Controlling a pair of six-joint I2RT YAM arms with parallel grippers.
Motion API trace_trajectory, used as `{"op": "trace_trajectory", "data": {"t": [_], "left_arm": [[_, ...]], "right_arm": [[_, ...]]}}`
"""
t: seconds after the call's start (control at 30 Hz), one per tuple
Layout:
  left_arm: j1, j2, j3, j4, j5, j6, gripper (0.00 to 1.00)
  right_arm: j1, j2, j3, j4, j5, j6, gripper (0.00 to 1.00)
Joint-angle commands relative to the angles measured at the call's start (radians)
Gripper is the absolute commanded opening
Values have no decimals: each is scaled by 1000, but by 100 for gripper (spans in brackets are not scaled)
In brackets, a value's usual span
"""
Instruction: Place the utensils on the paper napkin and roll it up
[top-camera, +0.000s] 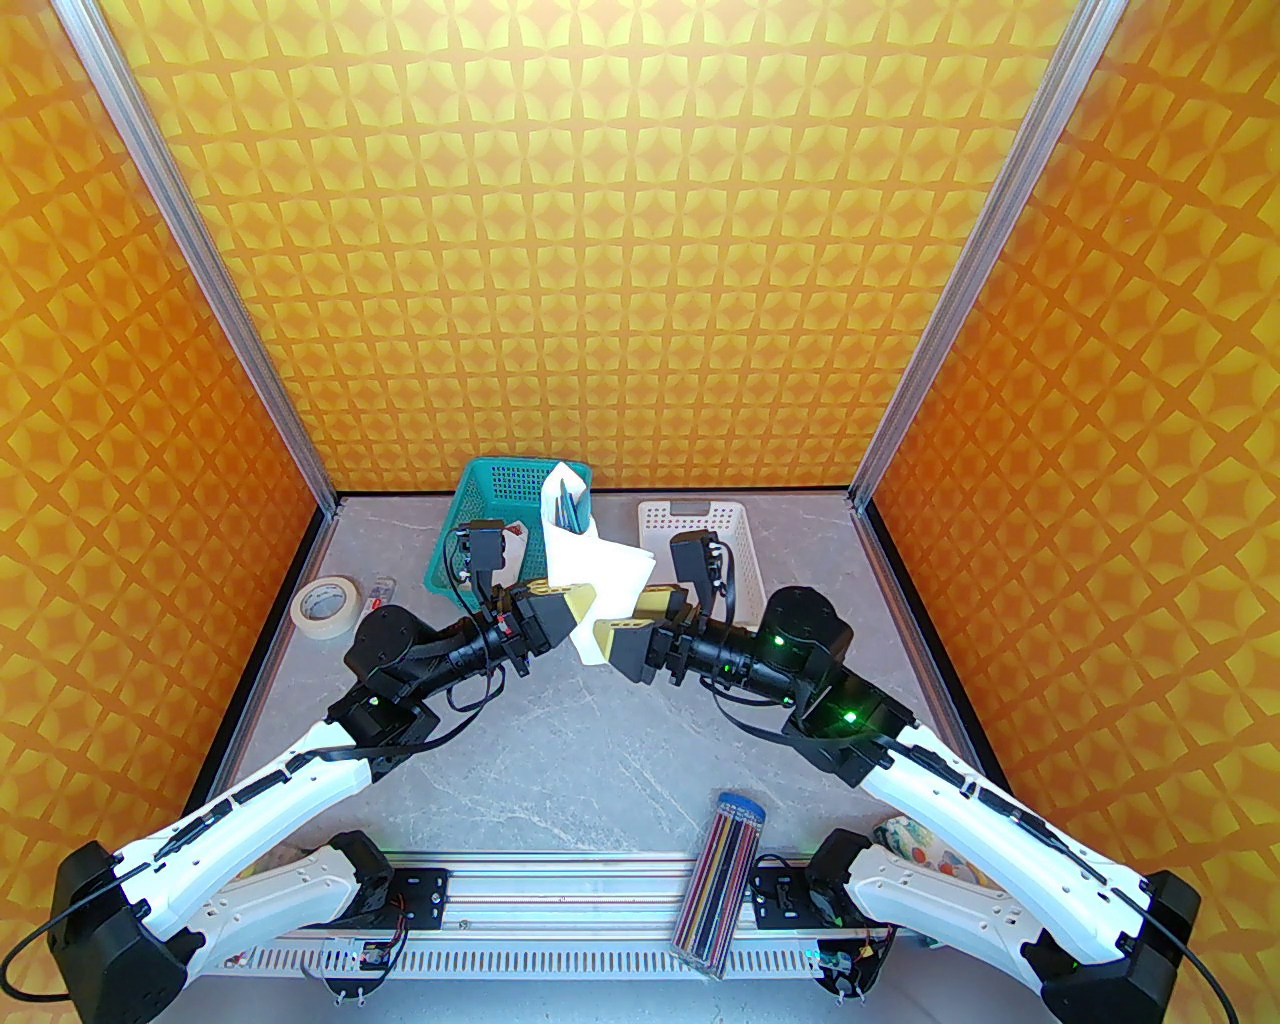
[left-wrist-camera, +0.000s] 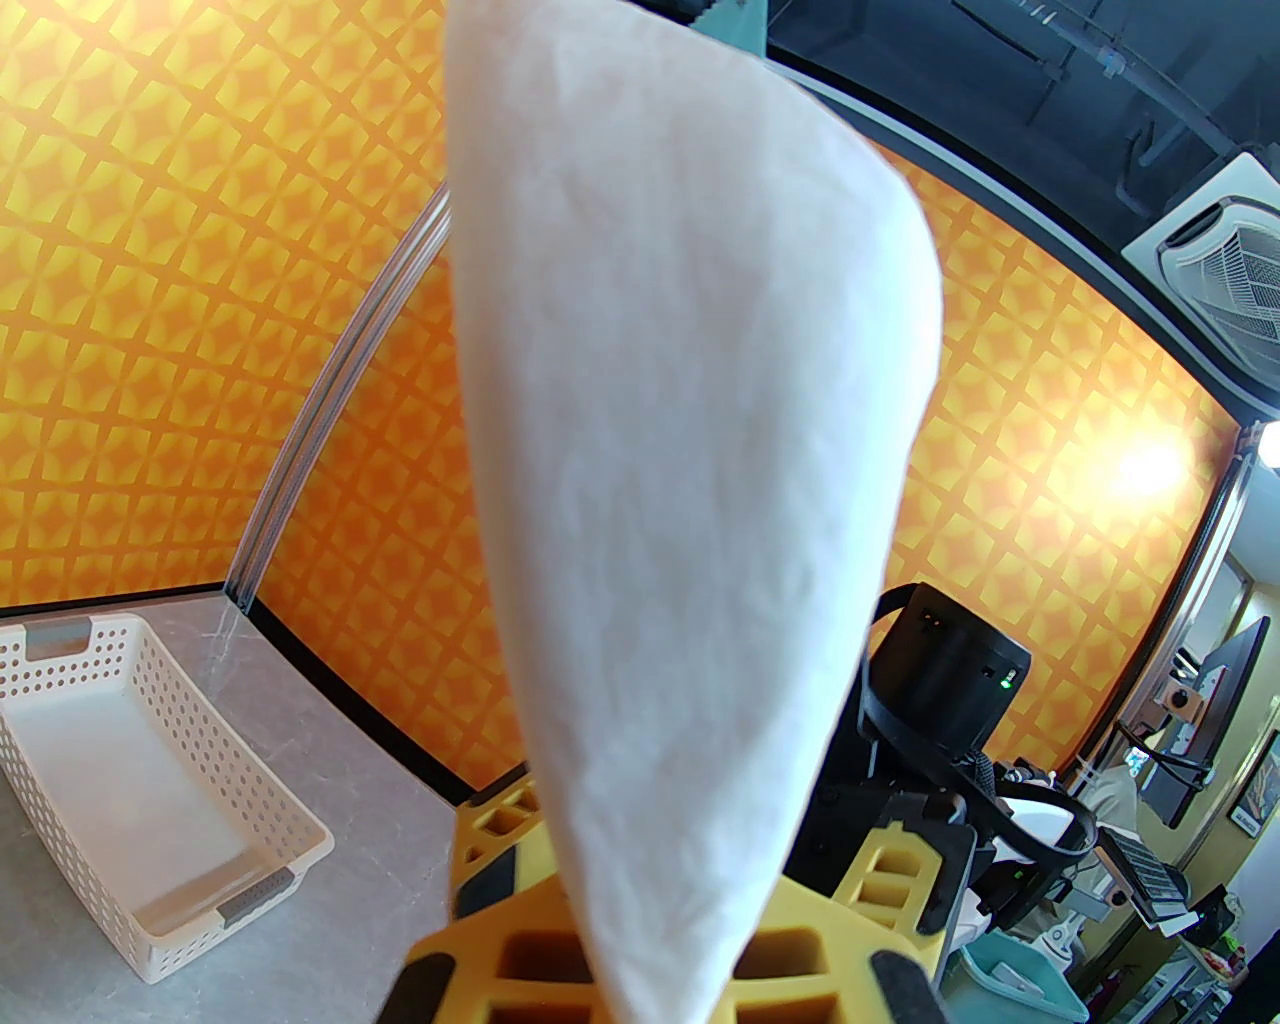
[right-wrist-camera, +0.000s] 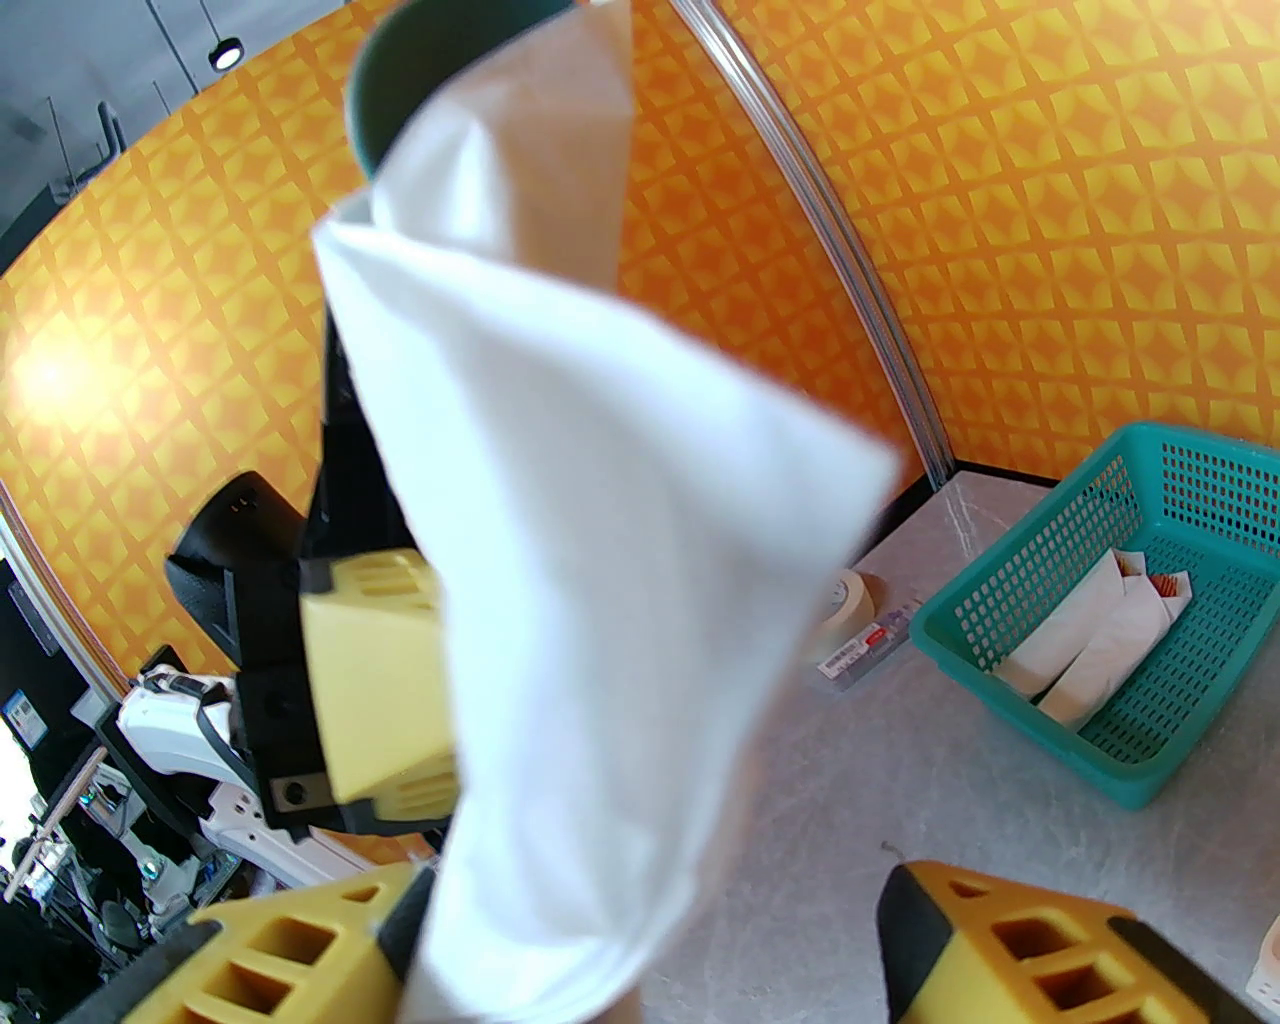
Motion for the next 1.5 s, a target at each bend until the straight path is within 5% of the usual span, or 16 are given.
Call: {"op": "trace_trajectory", "data": {"t": [0.0, 0.43, 0.7, 1.1, 1.27, 1.47], "left_arm": [[-6, -16, 16, 31, -7, -3, 0], [-8, -25, 15, 53, 3, -23, 0], [-8, -27, 4, 76, 14, -46, 0], [-7, -53, 22, -68, -55, 72, 0], [-8, -62, 34, -129, -65, 116, 0], [-8, -64, 30, -153, -69, 140, 0]], "right_arm": [[1, -32, -10, 33, 26, 4, 65], [-1, -34, -2, -57, 76, -35, 26], [-22, -5, 5, -79, 93, -30, 20], [-32, -204, -11, -352, 257, -230, 59], [-32, -322, -47, -326, 128, -393, 84], [-26, -380, -188, 54, -105, -569, 97]]}}
